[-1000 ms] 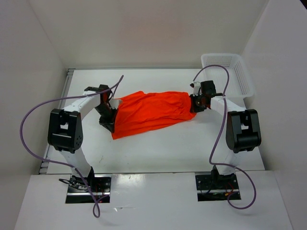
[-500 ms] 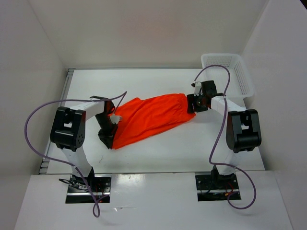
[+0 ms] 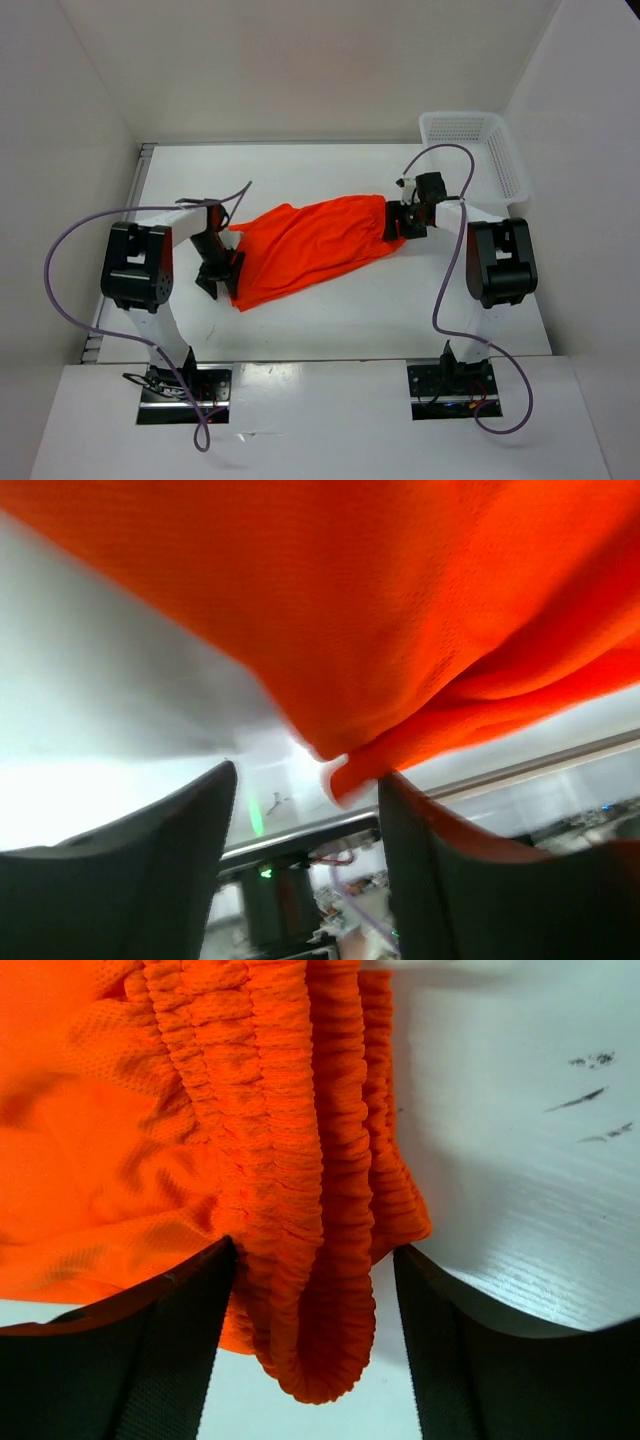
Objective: Fold and stack the shorts
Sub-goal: Fold the shorts
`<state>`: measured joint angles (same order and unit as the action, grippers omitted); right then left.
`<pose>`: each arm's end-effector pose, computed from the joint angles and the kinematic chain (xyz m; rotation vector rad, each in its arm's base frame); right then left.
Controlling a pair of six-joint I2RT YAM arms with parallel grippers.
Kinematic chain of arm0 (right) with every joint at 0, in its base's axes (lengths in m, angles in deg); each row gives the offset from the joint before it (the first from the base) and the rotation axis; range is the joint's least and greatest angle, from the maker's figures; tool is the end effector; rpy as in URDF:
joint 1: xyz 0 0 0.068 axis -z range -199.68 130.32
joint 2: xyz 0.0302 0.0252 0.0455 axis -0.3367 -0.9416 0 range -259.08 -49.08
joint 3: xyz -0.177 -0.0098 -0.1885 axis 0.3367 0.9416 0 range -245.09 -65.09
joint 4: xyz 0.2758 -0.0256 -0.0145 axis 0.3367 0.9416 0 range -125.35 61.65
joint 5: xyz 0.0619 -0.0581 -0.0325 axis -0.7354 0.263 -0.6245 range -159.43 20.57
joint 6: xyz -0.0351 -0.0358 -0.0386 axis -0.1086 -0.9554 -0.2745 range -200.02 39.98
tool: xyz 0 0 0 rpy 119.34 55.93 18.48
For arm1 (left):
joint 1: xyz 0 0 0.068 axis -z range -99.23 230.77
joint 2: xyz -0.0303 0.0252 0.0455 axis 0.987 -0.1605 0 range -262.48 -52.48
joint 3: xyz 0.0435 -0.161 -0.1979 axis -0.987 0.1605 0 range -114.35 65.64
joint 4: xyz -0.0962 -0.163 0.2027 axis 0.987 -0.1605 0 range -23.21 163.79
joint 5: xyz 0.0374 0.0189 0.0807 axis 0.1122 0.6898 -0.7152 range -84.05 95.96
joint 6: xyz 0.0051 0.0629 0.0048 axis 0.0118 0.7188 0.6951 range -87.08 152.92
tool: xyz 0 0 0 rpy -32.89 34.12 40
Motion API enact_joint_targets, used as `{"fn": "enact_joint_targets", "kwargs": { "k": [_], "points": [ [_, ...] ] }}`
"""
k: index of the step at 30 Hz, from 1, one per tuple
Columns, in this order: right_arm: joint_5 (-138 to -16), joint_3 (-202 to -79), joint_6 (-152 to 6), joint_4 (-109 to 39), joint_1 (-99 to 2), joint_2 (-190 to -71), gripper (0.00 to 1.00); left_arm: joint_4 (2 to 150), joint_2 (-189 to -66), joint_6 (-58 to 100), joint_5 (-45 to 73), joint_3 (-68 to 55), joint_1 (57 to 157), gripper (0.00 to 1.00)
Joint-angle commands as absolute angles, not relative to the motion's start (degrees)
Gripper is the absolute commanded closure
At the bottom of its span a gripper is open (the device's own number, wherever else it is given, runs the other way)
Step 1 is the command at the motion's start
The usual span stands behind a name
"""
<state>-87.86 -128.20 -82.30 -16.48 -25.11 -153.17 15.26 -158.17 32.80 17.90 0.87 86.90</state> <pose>0.3750 0.0510 0.1252 -0.2873 2.5783 0.4396 0.3018 -0.0425 0.1075 -0.1294 -2.9491 0.2951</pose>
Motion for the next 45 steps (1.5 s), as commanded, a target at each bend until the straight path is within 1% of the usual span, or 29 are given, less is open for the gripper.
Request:
{"fn": "enact_joint_targets", "kwargs": {
  "k": [1, 2, 4, 5, 7, 8, 9, 10, 12, 13, 16, 17, 21, 22, 23, 24, 25, 26, 27, 29, 30, 31, 32, 35, 37, 38, 40, 42, 45],
  "points": [
    [-89.74, -130.04, -80.20, -18.38, -25.65, -154.55, 0.32, 19.10, -152.95, 32.92, 20.70, -0.70, 82.71, 0.29],
    [-89.73, -130.04, -80.20, -18.39, -25.65, -155.25, 0.32, 19.81, -152.15, 32.92, 24.11, -1.32, 80.61, 0.21],
    [-88.95, -129.43, -78.53, -18.39, -25.65, -155.96, 0.38, 21.48, -151.53, 32.92, 27.12, -2.11, 78.93, 0.04],
    [-88.94, -129.42, -78.53, -18.39, -26.18, -156.48, 0.45, 21.49, -151.53, 32.92, 29.22, -3.25, 78.31, 0.00],
    [-88.94, -129.42, -77.82, -18.92, -26.18, -157.09, 0.55, 22.11, -152.93, 32.92, 30.91, -4.75, 76.91, 0.00],
    [-88.94, -129.42, -76.95, -18.92, -26.18, -157.10, 0.67, 22.89, -153.46, 32.92, 31.52, -5.36, 76.90, 0.00],
    [-88.94, -129.42, -76.94, -19.44, -26.18, -157.10, 0.72, 24.72, -154.34, 32.92, 32.05, -6.24, 75.42, 0.00],
    [-88.94, -129.42, -76.94, -19.44, -26.18, -157.10, 0.79, 25.96, -154.34, 32.92, 32.06, -6.25, 75.40, 0.00],
    [-88.94, -129.42, -77.47, -19.44, -26.18, -157.10, 0.86, 29.57, -156.80, 32.92, 30.13, -7.65, 74.88, 0.00],
    [-88.94, -129.42, -77.47, -19.44, -26.18, -157.10, 0.92, 30.36, -157.94, 32.92, 29.43, -8.44, 74.88, 0.00],
    [-88.41, -129.95, -78.00, -19.44, -26.18, -156.57, 1.00, 34.05, -163.47, 32.92, 21.63, -11.87, 75.40, 0.00],
    [-87.72, -129.95, -78.00, -19.97, -26.18, -155.96, 1.00, 36.23, -164.18, 32.92, 15.34, -12.40, 76.01, 0.00],
    [-86.92, -131.09, -78.53, -19.97, -26.18, -154.03, 1.00, 38.54, -165.94, 32.92, 12.72, -14.24, 78.12, 0.00],
    [-86.40, -131.79, -79.05, -19.97, -26.18, -153.15, 1.00, 38.54, -167.16, 32.92, 12.20, -14.86, 78.13, 0.04],
    [-85.69, -131.80, -79.05, -19.97, -26.18, -152.62, 1.00, 38.54, -167.78, 32.92, 12.20, -15.99, 78.82, 0.26],
    [-85.17, -132.32, -79.58, -19.45, -26.18, -151.49, 1.00, 38.54, -168.49, 32.92, 12.89, -16.53, 78.83, 0.45],
    [-84.64, -132.32, -80.19, -19.44, -26.18, -150.86, 1.00, 38.54, -169.63, 32.92, 12.90, -16.53, 79.35, 0.66],
    [-83.07, -132.85, -80.20, -19.44, -26.18, -150.25, 1.00, 38.54, -169.64, 32.92, 13.77, -17.49, 79.36, 0.78],
    [-82.53, -132.85, -80.81, -18.92, -26.18, -149.55, 1.00, 38.54, -170.51, 32.92, 15.69, -18.63, 79.36, 0.81],
    [-81.39, -132.85, -81.69, -18.92, -25.66, -147.35, 1.00, 38.54, -171.91, 32.92, 16.76, -19.87, 80.85, 0.81],
    [-79.99, -132.33, -82.65, -18.31, -25.65, -146.65, 1.00, 38.54, -172.88, 32.92, 17.29, -20.57, 80.85, 0.85],
    [-79.19, -132.32, -83.27, -18.30, -25.65, -145.16, 1.00, 38.54, -173.41, 32.92, 18.08, -22.40, 81.46, 0.92],
    [-78.14, -131.80, -83.88, -18.30, -25.65, -144.45, 1.00, 38.54, -174.11, 32.92, 18.08, -23.64, 82.08, 0.94],
    [-74.45, -132.32, -87.75, -17.77, -25.65, -141.90, 1.00, 38.54, -178.58, 32.92, 18.08, -31.10, 83.31, 0.94],
    [-72.77, -134.60, -90.11, -17.77, -23.91, -141.28, 1.00, 36.97, -181.14, 32.92, 18.61, -36.19, 84.10, 0.94],
    [-72.25, -135.30, -91.35, -17.77, -23.90, -141.28, 1.00, 35.57, -183.85, 32.92, 18.61, -41.70, 84.89, 0.94],
    [-71.54, -137.93, -97.99, -16.29, -23.37, -140.66, 1.00, 33.89, -186.50, 32.92, 20.01, -46.66, 86.55, 0.91],
    [-74.25, -141.18, -99.79, -14.01, -23.37, -141.53, 1.00, 32.66, -189.32, 32.92, 20.02, -51.57, 87.88, 0.88],
    [-73.30, -146.73, -104.53, -12.77, -26.96, -143.64, 1.00, 32.04, -191.34, 32.92, 20.54, -53.79, 89.72, 0.87]
  ]
}}
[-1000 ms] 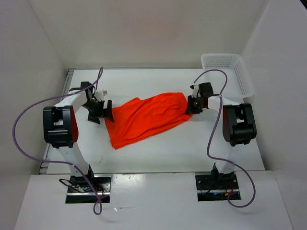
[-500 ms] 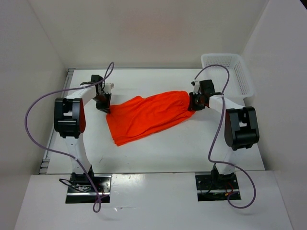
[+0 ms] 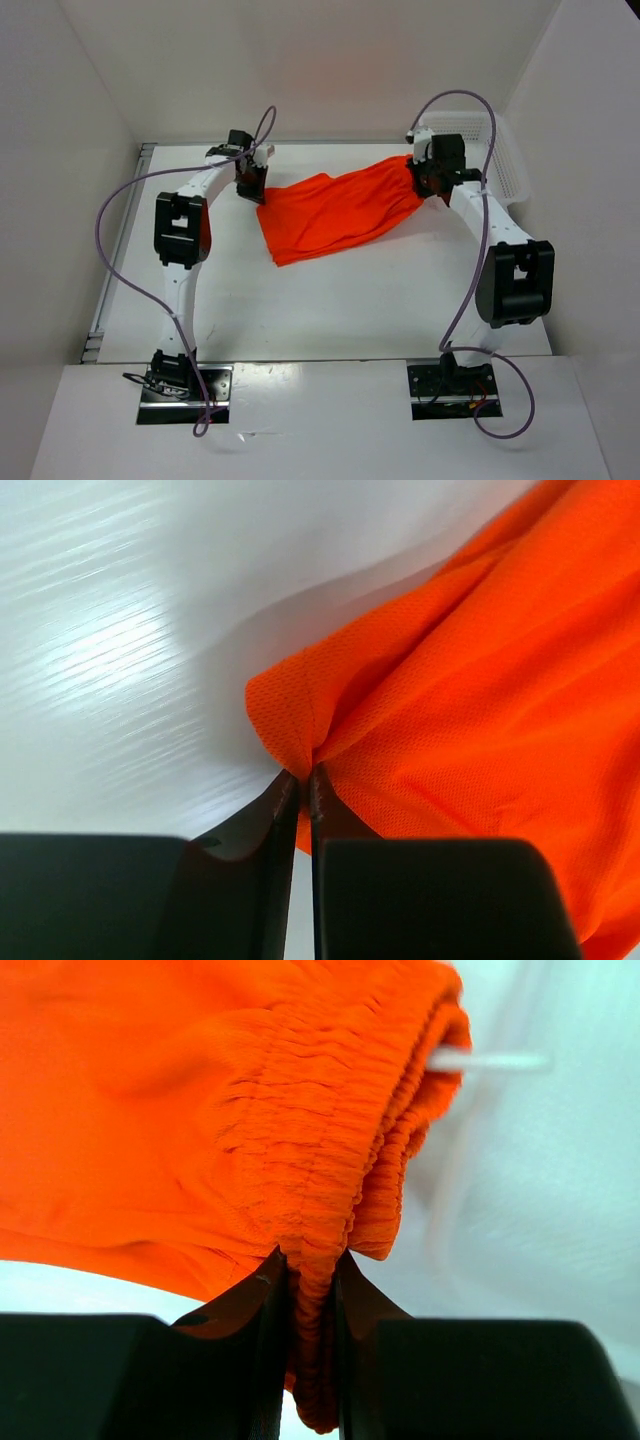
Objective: Fold and stack the shorts
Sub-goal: Fold the shorts
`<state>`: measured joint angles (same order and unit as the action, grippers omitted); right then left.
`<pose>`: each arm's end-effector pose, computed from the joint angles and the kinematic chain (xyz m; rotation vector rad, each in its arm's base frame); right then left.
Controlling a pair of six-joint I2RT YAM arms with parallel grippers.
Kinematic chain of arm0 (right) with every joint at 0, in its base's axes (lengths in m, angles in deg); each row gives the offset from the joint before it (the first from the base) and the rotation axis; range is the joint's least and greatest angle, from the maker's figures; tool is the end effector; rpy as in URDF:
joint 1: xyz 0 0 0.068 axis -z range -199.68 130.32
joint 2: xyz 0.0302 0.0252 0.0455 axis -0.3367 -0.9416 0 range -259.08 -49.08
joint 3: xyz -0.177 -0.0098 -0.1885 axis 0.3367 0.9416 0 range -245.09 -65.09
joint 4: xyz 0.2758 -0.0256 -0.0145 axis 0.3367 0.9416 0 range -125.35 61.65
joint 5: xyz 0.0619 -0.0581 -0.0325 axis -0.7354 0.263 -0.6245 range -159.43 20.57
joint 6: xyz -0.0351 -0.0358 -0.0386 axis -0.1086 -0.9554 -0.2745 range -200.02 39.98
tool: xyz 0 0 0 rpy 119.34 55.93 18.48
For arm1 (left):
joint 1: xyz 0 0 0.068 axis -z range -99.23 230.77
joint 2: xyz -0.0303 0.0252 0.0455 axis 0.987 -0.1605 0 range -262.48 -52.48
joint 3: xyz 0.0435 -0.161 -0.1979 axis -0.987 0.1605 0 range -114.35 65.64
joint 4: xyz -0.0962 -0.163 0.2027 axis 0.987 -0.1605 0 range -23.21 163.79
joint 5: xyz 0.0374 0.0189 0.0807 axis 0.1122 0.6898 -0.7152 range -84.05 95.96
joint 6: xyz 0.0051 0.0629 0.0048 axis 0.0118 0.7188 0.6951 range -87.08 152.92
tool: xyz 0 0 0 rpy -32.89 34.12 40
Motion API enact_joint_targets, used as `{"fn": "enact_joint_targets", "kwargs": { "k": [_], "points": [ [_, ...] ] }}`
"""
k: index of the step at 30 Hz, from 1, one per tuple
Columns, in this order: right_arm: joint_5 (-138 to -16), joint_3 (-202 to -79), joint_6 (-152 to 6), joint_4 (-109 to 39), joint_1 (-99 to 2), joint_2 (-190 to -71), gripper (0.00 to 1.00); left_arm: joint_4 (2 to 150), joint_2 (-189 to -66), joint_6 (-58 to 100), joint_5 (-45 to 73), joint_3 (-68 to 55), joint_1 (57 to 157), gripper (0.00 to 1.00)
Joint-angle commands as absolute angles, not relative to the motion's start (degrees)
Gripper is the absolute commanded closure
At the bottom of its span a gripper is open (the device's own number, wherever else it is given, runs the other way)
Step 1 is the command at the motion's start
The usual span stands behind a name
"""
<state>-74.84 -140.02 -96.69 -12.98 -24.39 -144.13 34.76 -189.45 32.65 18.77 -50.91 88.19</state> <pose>0.3970 0.0373 0.2456 -0.4753 2.2587 0.0028 0.5246 -0.0791 0.1440 0.2423 2.5944 -0.3397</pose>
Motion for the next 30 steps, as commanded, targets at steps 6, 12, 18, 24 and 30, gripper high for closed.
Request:
{"fn": "enact_joint_targets", "kwargs": {
  "k": [6, 12, 18, 24, 30],
  "points": [
    [-70.66, -155.61, -110.25, -10.74, -44.53, -152.95, 1.00, 30.98, -194.06, 32.92, 21.16, -59.15, 90.96, 0.86],
    [-70.13, -161.23, -110.25, -9.52, -56.06, -163.06, 1.00, 30.46, -194.77, 32.92, 20.54, -60.83, 90.44, 0.83],
    [-70.13, -163.95, -110.87, -9.51, -62.21, -167.37, 1.00, 30.46, -195.30, 32.92, 21.07, -62.49, 88.86, 0.79],
    [-67.49, -168.00, -107.62, -10.92, -67.22, -169.58, 0.61, 29.40, -196.44, 32.92, 21.07, -63.03, 88.32, 0.70],
    [-78.01, -178.63, -100.51, -8.72, -68.36, -169.05, 0.26, 29.40, -195.57, 32.92, 17.83, -66.89, 87.09, 0.45]
  ]
}}
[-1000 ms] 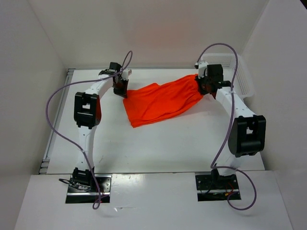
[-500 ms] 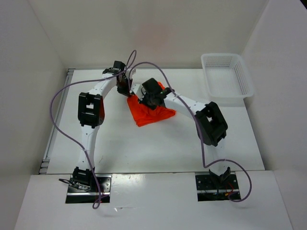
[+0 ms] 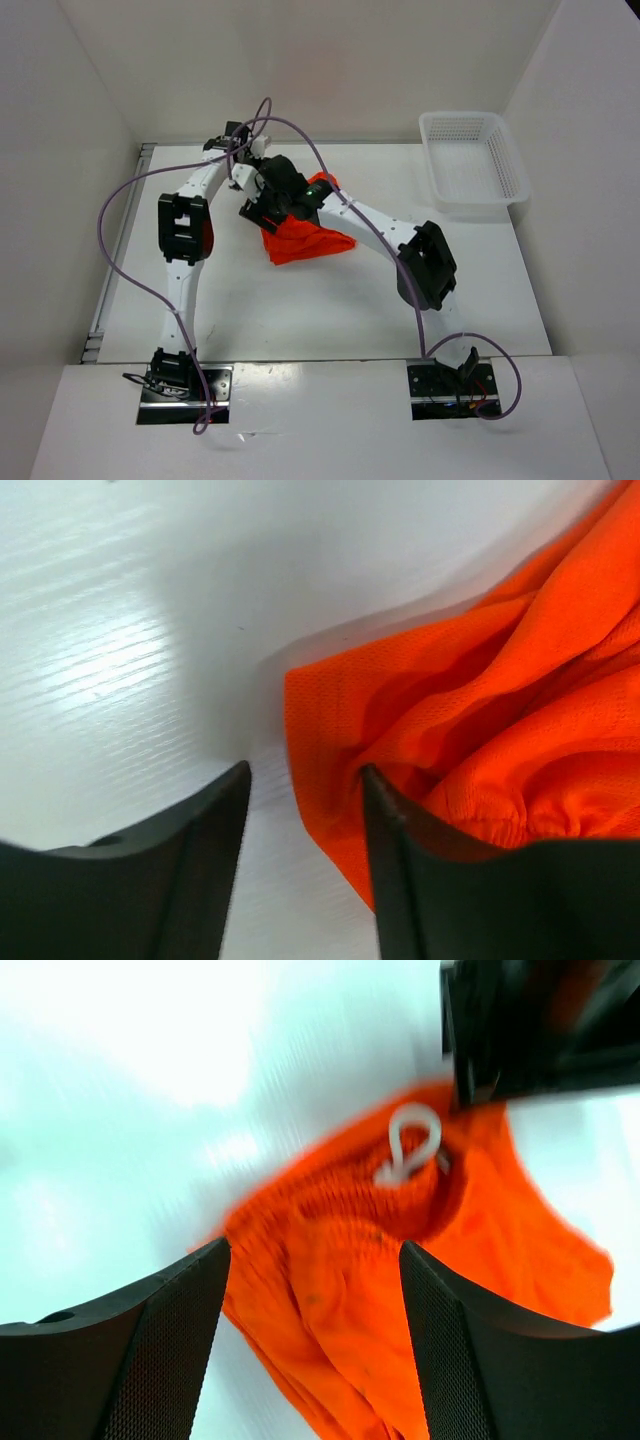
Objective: Fold and stack the shorts
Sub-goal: Fold the shorts
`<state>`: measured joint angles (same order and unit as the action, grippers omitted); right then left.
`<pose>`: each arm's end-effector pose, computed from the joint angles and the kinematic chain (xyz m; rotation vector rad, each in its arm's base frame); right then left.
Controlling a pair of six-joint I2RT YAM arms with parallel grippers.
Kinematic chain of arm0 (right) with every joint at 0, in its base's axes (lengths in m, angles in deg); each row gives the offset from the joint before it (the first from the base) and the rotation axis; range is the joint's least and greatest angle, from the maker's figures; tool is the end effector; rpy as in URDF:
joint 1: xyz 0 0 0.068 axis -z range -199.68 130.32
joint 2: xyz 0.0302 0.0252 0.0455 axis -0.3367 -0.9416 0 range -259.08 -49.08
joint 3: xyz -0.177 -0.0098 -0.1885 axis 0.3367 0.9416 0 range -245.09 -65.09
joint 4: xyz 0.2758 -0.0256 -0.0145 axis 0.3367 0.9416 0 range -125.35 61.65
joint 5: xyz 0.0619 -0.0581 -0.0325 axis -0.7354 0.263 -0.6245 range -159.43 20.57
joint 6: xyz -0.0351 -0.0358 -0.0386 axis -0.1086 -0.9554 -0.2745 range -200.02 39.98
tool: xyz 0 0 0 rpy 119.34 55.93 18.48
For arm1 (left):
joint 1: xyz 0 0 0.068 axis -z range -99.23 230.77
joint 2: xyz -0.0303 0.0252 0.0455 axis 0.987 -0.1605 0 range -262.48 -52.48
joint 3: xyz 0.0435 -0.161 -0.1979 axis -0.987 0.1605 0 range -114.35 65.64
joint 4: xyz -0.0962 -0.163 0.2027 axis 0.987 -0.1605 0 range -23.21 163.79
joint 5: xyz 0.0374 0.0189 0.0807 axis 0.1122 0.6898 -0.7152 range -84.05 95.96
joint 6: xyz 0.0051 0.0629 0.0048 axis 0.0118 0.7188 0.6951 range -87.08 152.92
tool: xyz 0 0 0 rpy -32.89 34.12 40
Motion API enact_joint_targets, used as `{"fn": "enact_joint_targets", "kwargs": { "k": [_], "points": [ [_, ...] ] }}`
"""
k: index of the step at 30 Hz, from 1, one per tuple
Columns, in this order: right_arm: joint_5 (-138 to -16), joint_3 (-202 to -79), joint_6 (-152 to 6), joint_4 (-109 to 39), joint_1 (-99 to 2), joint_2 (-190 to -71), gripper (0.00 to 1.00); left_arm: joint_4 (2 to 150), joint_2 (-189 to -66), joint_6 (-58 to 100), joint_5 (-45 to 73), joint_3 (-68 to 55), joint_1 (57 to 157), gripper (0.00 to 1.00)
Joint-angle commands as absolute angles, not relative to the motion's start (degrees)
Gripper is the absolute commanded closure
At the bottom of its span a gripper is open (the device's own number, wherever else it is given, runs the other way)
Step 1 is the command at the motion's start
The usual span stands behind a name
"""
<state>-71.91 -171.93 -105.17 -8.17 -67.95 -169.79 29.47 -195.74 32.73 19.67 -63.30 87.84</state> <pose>0.3369 0.3808 0.2430 -1.3930 1.8301 0.2587 0.5460 -0.0793 0.1525 0.2427 2.5784 -0.3568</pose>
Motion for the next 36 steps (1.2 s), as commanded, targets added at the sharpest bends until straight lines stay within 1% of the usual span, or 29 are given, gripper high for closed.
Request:
{"fn": "enact_joint_targets", "kwargs": {
  "k": [1, 2, 4, 6, 7, 8, 9, 10, 13, 15, 16, 18, 24, 25, 26, 28, 29, 30, 31, 32, 33, 34, 35, 36],
  "points": [
    [-79.00, -179.60, -99.72, -7.94, -68.37, -167.40, 0.26, 29.40, -194.87, 32.92, 17.21, -67.42, 85.70, 0.42],
    [-79.53, -180.22, -98.40, -7.93, -68.37, -166.51, 0.26, 29.40, -194.08, 32.92, 16.68, -68.03, 85.08, 0.35],
    [-78.06, -179.44, -98.39, -7.93, -68.37, -163.19, 0.26, 29.40, -190.57, 32.92, 15.54, -68.04, 83.76, 0.34],
    [-75.42, -174.44, -99.79, -7.93, -68.37, -160.19, 0.26, 29.40, -185.48, 32.92, 15.54, -66.02, 82.70, 0.32],
    [-73.49, -172.07, -100.40, -8.45, -67.24, -158.78, 0.26, 29.40, -183.54, 32.92, 15.54, -64.71, 82.70, 0.30],
    [-72.69, -166.83, -100.41, -8.98, -66.27, -155.81, 0.26, 29.40, -179.78, 32.92, 16.23, -63.22, 83.31, 0.27],
    [-72.68, -164.17, -100.41, -8.98, -65.22, -154.56, 0.26, 28.88, -178.09, 32.92, 16.76, -61.64, 83.84, 0.24],
    [-72.07, -158.66, -100.41, -9.68, -62.68, -153.33, 0.26, 28.35, -176.68, 32.92, 18.24, -58.23, 84.54, 0.19],
    [-69.70, -149.33, -100.41, -13.02, -58.02, -150.68, 0.26, 26.50, -173.33, 32.92, 21.77, -53.99, 88.58, 0.13],
    [-69.16, -146.40, -100.93, -15.48, -56.07, -150.07, 0.28, 25.89, -172.80, 32.92, 23.01, -50.73, 92.17, 0.12],
    [-69.16, -144.73, -100.94, -15.49, -55.28, -150.59, 0.28, 25.89, -172.80, 32.92, 23.79, -49.77, 93.24, 0.09],
    [-69.77, -142.88, -101.99, -16.02, -53.79, -151.39, 0.28, 25.89, -174.29, 32.92, 23.80, -47.31, 95.60, 0.09],
    [-69.78, -139.36, -101.99, -18.04, -51.32, -155.06, 0.28, 26.50, -179.47, 32.92, 22.30, -45.19, 96.84, 0.09],
    [-70.30, -138.83, -102.60, -18.04, -51.32, -155.08, 0.29, 27.02, -180.00, 32.92, 22.30, -45.79, 96.85, 0.09],
    [-70.92, -138.83, -102.61, -18.56, -50.80, -155.77, 0.35, 27.03, -180.70, 32.92, 22.91, -46.41, 96.85, 0.13],
    [-71.53, -137.60, -103.13, -18.56, -50.79, -156.48, 0.43, 27.55, -181.23, 32.92, 22.92, -46.42, 96.85, 0.23],
    [-71.54, -137.60, -103.14, -18.56, -50.79, -157.01, 0.49, 27.56, -181.76, 32.92, 22.92, -46.42, 96.85, 0.33],
    [-71.54, -136.90, -103.14, -19.09, -50.79, -157.62, 0.57, 28.16, -182.29, 32.92, 22.92, -46.42, 96.85, 0.37],
    [-71.54, -136.89, -102.44, -19.09, -50.79, -157.63, 0.60, 28.17, -182.29, 32.92, 22.92, -46.42, 96.85, 0.41],
    [-71.54, -136.28, -101.56, -19.70, -50.79, -158.24, 0.69, 28.17, -182.82, 32.92, 22.92, -46.42, 96.85, 0.45],
    [-71.54, -136.28, -101.55, -19.71, -50.79, -158.24, 0.73, 28.17, -182.82, 32.92, 22.92, -45.72, 96.85, 0.59],
    [-71.54, -136.28, -100.94, -19.71, -50.79, -158.24, 0.78, 28.17, -182.82, 32.92, 22.92, -45.71, 96.85, 0.67],
    [-71.54, -136.28, -100.94, -19.71, -50.79, -158.24, 0.89, 28.17, -181.60, 32.92, 22.92, -44.84, 96.33, 0.74],
    [-71.54, -136.28, -100.94, -19.71, -50.79, -158.24, 0.94, 28.69, -180.89, 32.92, 22.92, -43.70, 95.63, 0.85]
  ]
}}
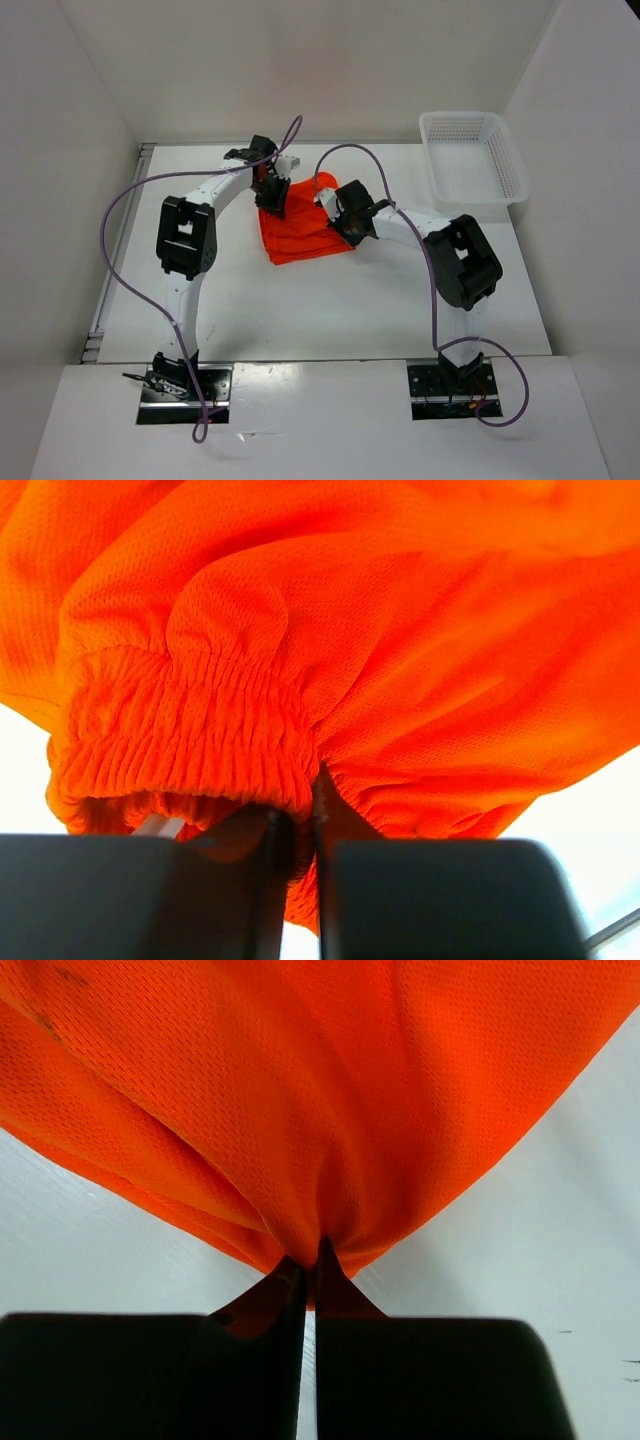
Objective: Fold and stack the shorts
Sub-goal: Fold the shorts
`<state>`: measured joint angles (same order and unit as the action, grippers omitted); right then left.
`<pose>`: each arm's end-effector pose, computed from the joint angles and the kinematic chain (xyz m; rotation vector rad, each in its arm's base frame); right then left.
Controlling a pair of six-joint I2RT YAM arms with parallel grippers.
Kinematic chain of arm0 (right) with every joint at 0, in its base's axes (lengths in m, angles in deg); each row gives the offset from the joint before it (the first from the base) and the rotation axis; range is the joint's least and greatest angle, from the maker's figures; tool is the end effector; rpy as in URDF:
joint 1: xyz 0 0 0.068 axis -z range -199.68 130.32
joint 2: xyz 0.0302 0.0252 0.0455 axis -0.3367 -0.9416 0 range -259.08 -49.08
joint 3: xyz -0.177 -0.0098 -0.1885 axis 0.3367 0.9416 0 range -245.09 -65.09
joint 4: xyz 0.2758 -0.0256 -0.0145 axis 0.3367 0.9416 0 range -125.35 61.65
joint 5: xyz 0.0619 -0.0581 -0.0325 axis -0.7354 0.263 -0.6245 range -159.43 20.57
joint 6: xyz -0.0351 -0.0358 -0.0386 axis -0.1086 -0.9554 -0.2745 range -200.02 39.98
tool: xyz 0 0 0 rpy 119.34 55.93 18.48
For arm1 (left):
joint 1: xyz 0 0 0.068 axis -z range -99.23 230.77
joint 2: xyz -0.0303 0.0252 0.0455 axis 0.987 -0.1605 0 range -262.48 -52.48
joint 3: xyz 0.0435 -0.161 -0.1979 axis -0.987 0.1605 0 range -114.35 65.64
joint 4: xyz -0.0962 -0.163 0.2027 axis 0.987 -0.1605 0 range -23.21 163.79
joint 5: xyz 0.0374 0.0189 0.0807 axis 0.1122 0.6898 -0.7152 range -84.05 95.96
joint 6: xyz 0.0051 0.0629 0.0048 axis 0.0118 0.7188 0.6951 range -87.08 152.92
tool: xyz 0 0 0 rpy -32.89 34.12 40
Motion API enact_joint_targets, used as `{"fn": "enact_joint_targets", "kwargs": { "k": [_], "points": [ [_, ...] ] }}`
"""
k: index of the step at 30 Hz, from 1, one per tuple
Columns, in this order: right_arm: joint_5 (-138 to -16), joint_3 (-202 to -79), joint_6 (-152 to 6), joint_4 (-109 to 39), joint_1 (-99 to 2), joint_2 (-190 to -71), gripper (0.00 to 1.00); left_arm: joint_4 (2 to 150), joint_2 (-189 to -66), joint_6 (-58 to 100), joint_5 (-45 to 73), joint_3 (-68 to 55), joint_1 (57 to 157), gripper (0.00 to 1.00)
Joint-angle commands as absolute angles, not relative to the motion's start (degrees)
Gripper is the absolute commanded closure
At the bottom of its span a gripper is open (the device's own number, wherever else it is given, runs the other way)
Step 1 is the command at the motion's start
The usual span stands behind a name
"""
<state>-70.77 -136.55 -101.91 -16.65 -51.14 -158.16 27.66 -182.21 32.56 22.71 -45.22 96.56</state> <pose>0.3522 0.2168 0.1349 -1.1556 2.2799 0.0945 0.4750 -0.1488 0.1681 0.4519 2.6749 -0.4799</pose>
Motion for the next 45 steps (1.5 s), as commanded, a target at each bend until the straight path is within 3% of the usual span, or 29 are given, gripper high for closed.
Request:
{"fn": "enact_joint_targets", "kwargs": {
  "k": [1, 4, 10, 15, 19, 21, 22, 26, 28, 32, 39, 45],
  "points": [
    [-71.54, -136.28, -100.94, -19.71, -50.79, -158.24, 0.98, 28.70, -180.02, 32.92, 22.92, -43.17, 95.62, 0.88],
    [-73.90, -135.50, -100.94, -17.08, -50.79, -155.35, 1.00, 28.70, -175.98, 32.92, 21.60, -40.19, 93.08, 0.96],
    [-73.91, -128.38, -100.94, -16.54, -54.56, -149.11, 1.00, 28.70, -169.64, 32.92, 20.54, -30.79, 92.89, 0.94],
    [-78.47, -126.00, -100.41, -14.09, -57.12, -146.56, 1.00, 28.17, -169.64, 32.92, 21.78, -25.07, 93.51, 0.73],
    [-82.07, -126.60, -101.73, -10.76, -57.65, -144.62, 0.60, 28.79, -170.16, 32.92, 21.78, -23.83, 93.51, 0.61],
    [-82.87, -127.14, -103.39, -9.25, -57.65, -143.84, 0.46, 28.79, -169.56, 32.92, 21.78, -23.83, 92.89, 0.53],
    [-82.87, -127.92, -103.40, -8.20, -57.65, -143.31, 0.44, 28.00, -169.55, 32.92, 21.78, -24.35, 92.89, 0.44],
    [-89.18, -135.10, -104.01, -3.55, -55.81, -141.02, 0.38, 25.19, -167.18, 32.92, 23.17, -27.15, 92.37, 0.33],
    [-98.98, -141.33, -103.49, -1.87, -52.05, -141.62, 0.34, 22.47, -165.43, 32.92, 25.45, -29.18, 92.37, 0.22],
    [-103.35, -148.66, -94.91, -6.42, -48.60, -146.71, 0.31, 21.05, -164.01, 32.92, 28.63, -33.75, 91.76, 0.05],
    [-91.06, -158.14, -81.34, -18.74, -39.72, -162.09, 0.34, 23.16, -171.83, 32.92, 22.57, -36.31, 91.14, 0.00],
    [-93.26, -164.66, -74.87, -21.02, -39.10, -170.63, 0.30, 22.55, -168.68, 32.92, 24.68, -27.98, 91.14, 0.00]
  ]
}}
